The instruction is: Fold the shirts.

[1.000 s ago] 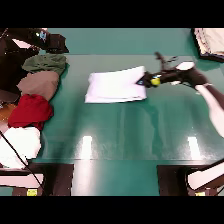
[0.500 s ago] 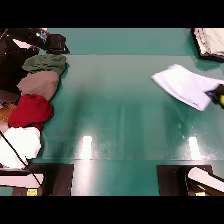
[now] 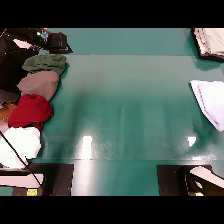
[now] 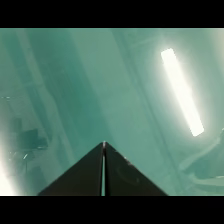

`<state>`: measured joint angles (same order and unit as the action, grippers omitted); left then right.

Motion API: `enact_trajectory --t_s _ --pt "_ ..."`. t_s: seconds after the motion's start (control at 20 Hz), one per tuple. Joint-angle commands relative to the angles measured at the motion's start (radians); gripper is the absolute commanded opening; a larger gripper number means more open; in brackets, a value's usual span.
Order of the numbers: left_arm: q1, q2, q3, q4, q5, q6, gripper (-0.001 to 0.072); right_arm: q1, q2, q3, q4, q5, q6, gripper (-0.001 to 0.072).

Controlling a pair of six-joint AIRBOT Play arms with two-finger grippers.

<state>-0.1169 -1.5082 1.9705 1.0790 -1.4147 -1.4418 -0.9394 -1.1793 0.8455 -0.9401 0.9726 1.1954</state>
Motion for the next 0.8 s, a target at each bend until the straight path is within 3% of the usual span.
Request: enact_trajectory --t_s 0.0,0.05,0.15,0.45,0.65,0.7,0.75 --pt "0.0 0.0 0.0 -0.006 -0.007 0.001 0.0024 -0.021 -0.043 0.119 -0.231 0.16 0.01 0.0517" --pt "0.0 0.0 0.0 -0.008 -0.007 0.0 0.0024 -0.027 -0.054 0.171 -0.305 0.211 0.013 0.0569" --pt "0.0 0.0 0.0 -0.023 -0.008 0.0 0.0024 -0.05 -0.062 0.271 -0.371 0.288 0.103 0.0568" --pt "0.0 0.0 0.0 -0.021 0.031 0.01 0.0024 0.09 0.004 0.364 0.016 0.292 0.113 0.0556" --pt "0.0 0.0 0.0 -0.021 0.031 0.009 0.0024 0.371 0.029 0.364 0.055 0.283 0.113 0.0554" --pt "0.0 0.0 0.0 -0.021 0.039 0.009 0.0024 0.432 0.029 0.364 0.055 0.285 0.113 0.0499" --pt "0.0 0.0 0.0 -0.021 0.045 0.009 0.0024 0.497 0.029 0.364 0.054 0.285 0.113 0.0308"
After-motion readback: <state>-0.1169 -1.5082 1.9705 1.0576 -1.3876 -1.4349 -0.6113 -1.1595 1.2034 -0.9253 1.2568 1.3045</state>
